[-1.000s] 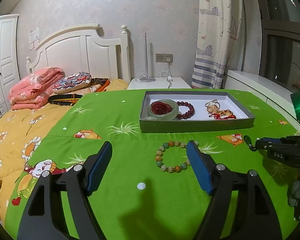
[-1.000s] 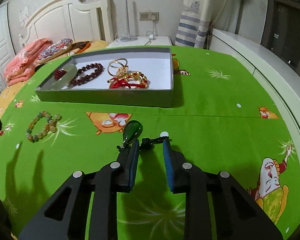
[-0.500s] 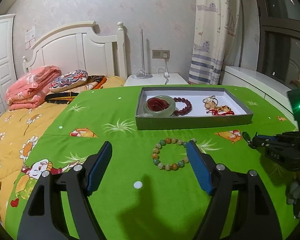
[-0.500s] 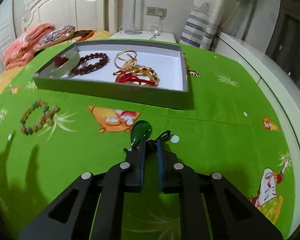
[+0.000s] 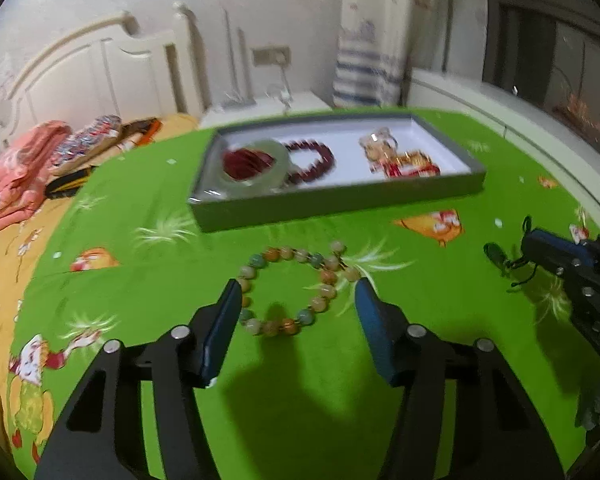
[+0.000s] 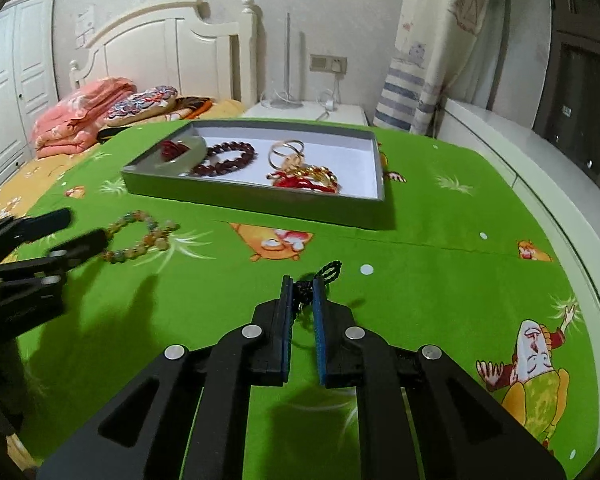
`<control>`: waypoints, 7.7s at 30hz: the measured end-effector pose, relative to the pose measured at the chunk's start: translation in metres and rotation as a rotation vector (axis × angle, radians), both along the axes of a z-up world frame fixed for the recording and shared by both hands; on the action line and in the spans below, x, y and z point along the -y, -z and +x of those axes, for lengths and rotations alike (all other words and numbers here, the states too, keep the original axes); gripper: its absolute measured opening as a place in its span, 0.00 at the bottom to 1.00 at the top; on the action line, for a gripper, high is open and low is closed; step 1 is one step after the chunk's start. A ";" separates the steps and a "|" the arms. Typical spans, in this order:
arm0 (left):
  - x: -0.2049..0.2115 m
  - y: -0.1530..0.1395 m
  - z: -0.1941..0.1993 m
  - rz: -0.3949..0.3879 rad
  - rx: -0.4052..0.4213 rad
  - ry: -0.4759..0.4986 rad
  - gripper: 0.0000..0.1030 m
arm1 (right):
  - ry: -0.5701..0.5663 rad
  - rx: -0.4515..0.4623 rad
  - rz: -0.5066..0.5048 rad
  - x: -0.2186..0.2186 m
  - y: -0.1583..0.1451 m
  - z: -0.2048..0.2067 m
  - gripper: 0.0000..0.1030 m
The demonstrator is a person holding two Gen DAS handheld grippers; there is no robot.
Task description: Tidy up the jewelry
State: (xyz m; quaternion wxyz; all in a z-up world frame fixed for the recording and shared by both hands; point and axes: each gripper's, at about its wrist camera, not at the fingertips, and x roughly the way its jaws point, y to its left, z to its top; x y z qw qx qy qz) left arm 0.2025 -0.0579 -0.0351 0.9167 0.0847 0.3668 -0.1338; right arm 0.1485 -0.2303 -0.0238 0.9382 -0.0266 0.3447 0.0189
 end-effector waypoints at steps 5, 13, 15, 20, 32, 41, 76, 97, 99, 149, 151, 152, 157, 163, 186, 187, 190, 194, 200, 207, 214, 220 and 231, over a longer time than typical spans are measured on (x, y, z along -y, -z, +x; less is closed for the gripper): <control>0.006 0.011 0.014 0.021 -0.064 0.011 0.39 | -0.011 0.017 0.010 -0.001 -0.003 -0.004 0.10; 0.018 0.016 0.016 0.059 -0.077 0.060 0.09 | -0.011 0.020 0.025 0.002 -0.002 -0.005 0.10; 0.021 0.016 0.014 0.077 -0.068 0.063 0.09 | -0.013 0.022 0.024 0.001 -0.003 -0.005 0.10; 0.018 0.009 0.007 0.069 -0.012 0.048 0.09 | -0.018 0.033 0.023 -0.002 -0.003 -0.007 0.10; -0.011 -0.022 -0.020 -0.032 0.180 -0.085 0.09 | -0.035 0.118 0.034 -0.015 -0.013 -0.016 0.10; -0.020 -0.027 -0.020 -0.065 0.215 -0.114 0.09 | -0.061 0.161 0.024 -0.025 -0.020 -0.012 0.10; 0.017 -0.060 0.086 -0.061 0.248 -0.144 0.09 | -0.028 0.166 -0.004 -0.028 -0.034 0.106 0.10; 0.024 -0.050 0.129 -0.058 0.207 -0.150 0.09 | -0.009 0.130 0.012 -0.018 -0.044 0.158 0.10; 0.023 -0.041 0.132 -0.049 0.199 -0.165 0.10 | -0.003 0.097 0.007 -0.017 -0.033 0.163 0.11; -0.021 -0.041 0.011 -0.086 0.284 -0.172 0.95 | 0.098 0.226 -0.019 -0.023 -0.043 0.048 0.82; -0.022 -0.041 0.011 -0.089 0.281 -0.175 0.95 | 0.095 0.227 -0.017 -0.023 -0.044 0.048 0.82; -0.023 -0.040 0.011 -0.090 0.280 -0.176 0.95 | 0.094 0.227 -0.018 -0.022 -0.044 0.048 0.82; -0.025 -0.040 0.012 -0.094 0.277 -0.185 0.95 | 0.093 0.224 -0.016 -0.022 -0.043 0.048 0.82; -0.029 -0.039 0.014 -0.099 0.270 -0.194 0.95 | 0.100 0.226 -0.012 -0.020 -0.042 0.048 0.82; -0.036 -0.038 0.017 -0.123 0.260 -0.202 0.95 | 0.095 0.211 -0.008 -0.018 -0.036 0.046 0.82; -0.036 -0.038 0.017 -0.124 0.260 -0.202 0.95 | 0.095 0.211 -0.008 -0.018 -0.036 0.046 0.82; -0.036 -0.038 0.017 -0.124 0.259 -0.203 0.95 | 0.095 0.210 -0.008 -0.019 -0.036 0.046 0.82; -0.036 -0.038 0.018 -0.128 0.257 -0.202 0.95 | 0.095 0.209 -0.009 -0.019 -0.036 0.046 0.82; -0.036 -0.038 0.019 -0.132 0.253 -0.204 0.95 | 0.095 0.208 -0.009 -0.019 -0.036 0.046 0.82; -0.038 -0.039 0.019 -0.140 0.251 -0.218 0.95 | 0.090 0.205 -0.012 -0.020 -0.033 0.045 0.82; -0.035 -0.038 0.017 -0.122 0.260 -0.229 0.95 | 0.088 0.205 -0.012 -0.020 -0.031 0.045 0.82; -0.035 -0.038 0.015 -0.114 0.269 -0.238 0.96 | 0.088 0.206 -0.013 -0.020 -0.031 0.044 0.82; -0.038 -0.039 0.011 -0.109 0.282 -0.253 0.95 | 0.084 0.203 -0.011 -0.021 -0.030 0.045 0.82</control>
